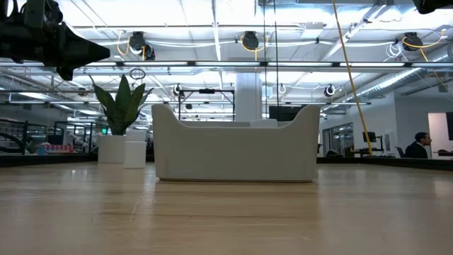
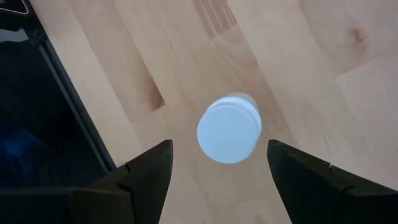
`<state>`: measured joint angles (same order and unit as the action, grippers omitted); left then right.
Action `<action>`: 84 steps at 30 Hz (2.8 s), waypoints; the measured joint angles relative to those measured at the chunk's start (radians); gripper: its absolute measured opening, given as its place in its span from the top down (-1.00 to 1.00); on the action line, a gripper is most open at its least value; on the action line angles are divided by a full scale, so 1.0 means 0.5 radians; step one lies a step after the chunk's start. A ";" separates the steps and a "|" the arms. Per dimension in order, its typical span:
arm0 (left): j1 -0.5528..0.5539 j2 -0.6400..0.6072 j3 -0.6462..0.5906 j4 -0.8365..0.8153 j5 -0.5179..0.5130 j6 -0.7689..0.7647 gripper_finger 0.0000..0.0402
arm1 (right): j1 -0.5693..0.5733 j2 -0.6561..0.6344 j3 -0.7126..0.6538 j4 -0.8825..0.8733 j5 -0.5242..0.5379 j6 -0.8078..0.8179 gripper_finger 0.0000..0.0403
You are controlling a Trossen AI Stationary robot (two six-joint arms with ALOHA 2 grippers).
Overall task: Pick and place pill bottles into a basket
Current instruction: Put the white pill bottle into the gray bin
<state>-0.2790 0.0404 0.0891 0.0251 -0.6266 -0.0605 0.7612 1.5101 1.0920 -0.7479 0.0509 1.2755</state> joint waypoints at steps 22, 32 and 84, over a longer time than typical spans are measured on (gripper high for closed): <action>0.000 0.000 0.000 0.000 -0.001 0.004 0.81 | -0.004 0.028 -0.078 0.109 -0.073 0.095 -0.33; 0.000 0.000 0.000 0.000 -0.001 0.007 0.81 | -0.035 0.028 -0.140 0.178 -0.106 0.064 -0.29; 0.000 0.000 0.000 -0.032 -0.001 0.006 0.81 | -0.099 0.022 -0.281 0.462 -0.147 -0.187 0.70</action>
<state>-0.2790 0.0402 0.0893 0.0090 -0.6270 -0.0574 0.7116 1.5211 0.9516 -0.5167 -0.0226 1.1821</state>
